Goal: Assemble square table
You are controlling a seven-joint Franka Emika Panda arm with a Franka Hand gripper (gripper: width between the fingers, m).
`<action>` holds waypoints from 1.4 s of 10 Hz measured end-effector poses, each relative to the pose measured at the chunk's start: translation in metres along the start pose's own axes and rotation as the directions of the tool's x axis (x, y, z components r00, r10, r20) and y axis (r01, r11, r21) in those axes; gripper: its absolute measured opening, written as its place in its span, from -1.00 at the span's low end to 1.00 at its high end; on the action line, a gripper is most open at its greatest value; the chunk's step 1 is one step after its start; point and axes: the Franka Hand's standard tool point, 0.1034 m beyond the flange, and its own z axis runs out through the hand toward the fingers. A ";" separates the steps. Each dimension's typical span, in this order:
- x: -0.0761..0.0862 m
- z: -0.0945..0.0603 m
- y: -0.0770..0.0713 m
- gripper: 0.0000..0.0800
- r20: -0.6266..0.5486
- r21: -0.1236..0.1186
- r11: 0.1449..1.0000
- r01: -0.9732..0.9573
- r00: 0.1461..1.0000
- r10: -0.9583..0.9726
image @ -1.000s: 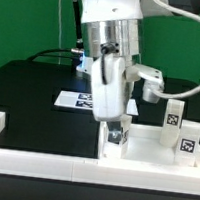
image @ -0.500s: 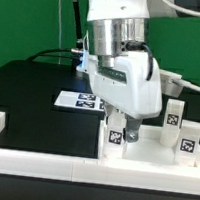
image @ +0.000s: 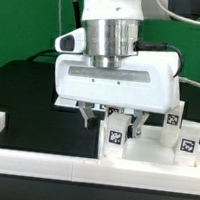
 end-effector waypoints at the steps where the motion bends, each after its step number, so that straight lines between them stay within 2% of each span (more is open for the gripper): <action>1: 0.000 0.001 0.000 0.35 0.000 -0.001 1.000 -0.023 1.000 0.023; 2: 0.000 0.001 0.000 0.01 0.000 -0.001 1.000 -0.022 1.000 0.022; 3: 0.000 0.001 0.001 0.01 0.000 0.000 0.999 -0.040 0.999 0.040; 4: 0.000 0.001 0.001 -0.27 0.000 -0.001 0.991 -0.135 0.991 0.135; 8: 0.001 0.001 0.001 -0.27 0.000 -0.001 0.936 -0.353 0.936 0.353; 9: 0.002 0.000 0.004 -0.27 0.013 -0.010 0.861 -0.508 0.861 0.508; 11: 0.000 -0.002 0.005 -0.27 0.065 -0.062 0.611 -0.789 0.608 0.791; 12: -0.001 -0.001 0.004 -0.27 0.067 -0.076 0.515 -0.854 0.511 0.857; 13: -0.002 0.001 0.003 -0.27 0.060 -0.086 0.363 -0.928 0.359 0.931; 14: -0.003 0.001 0.003 -0.27 0.052 -0.091 0.273 -0.958 0.269 0.962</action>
Offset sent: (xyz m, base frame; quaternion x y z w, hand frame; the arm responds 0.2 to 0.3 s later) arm 0.0000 0.0000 0.0000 0.0000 0.0000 0.1938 0.9810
